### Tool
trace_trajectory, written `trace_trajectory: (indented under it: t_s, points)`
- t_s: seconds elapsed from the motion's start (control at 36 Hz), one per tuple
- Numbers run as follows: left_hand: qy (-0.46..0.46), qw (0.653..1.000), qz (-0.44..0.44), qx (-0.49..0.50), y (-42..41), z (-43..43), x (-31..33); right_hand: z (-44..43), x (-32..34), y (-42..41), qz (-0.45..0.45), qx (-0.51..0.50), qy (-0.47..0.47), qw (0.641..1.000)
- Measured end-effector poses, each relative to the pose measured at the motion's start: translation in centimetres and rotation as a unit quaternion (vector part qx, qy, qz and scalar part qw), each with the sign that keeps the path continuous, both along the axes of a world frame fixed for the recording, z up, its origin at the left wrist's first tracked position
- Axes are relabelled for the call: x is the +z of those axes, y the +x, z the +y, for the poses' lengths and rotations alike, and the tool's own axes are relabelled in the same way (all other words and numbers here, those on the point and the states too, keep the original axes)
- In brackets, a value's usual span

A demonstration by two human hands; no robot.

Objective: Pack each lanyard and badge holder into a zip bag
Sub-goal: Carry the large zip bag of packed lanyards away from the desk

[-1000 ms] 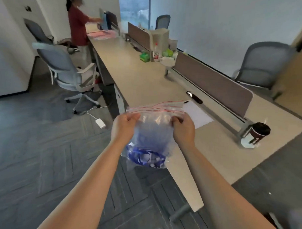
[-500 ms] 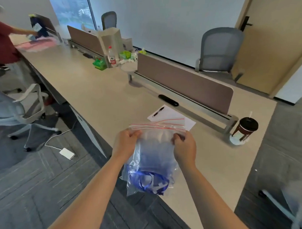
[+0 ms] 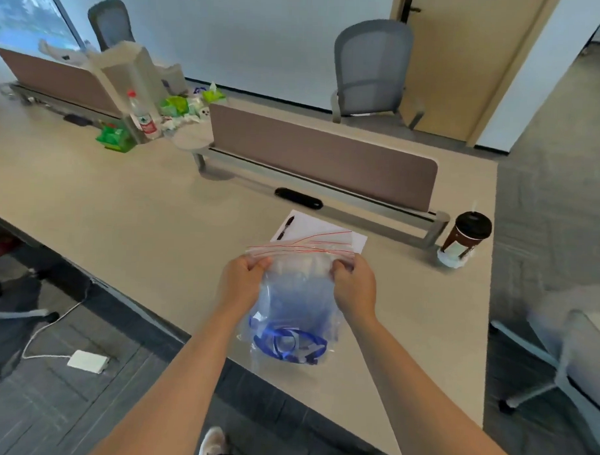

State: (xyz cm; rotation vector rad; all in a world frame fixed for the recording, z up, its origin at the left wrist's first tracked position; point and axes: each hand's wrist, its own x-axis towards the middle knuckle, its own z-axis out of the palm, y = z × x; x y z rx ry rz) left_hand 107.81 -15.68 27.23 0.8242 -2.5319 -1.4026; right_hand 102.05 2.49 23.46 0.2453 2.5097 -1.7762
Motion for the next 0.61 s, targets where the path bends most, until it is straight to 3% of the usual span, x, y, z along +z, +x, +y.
trace_trajectory:
  t_s: [0.39,0.61]
  points:
    - [0.088,0.978,0.003,-0.191,-5.9,-9.3,-2.6,-7.9,-0.3,1.7,0.004,-0.188,0.036,0.981]
    - [0.083,0.963,-0.004,-0.256,-6.0,-12.7,-3.1,-11.1,0.2,3.6,0.001,-0.247,0.063,0.967]
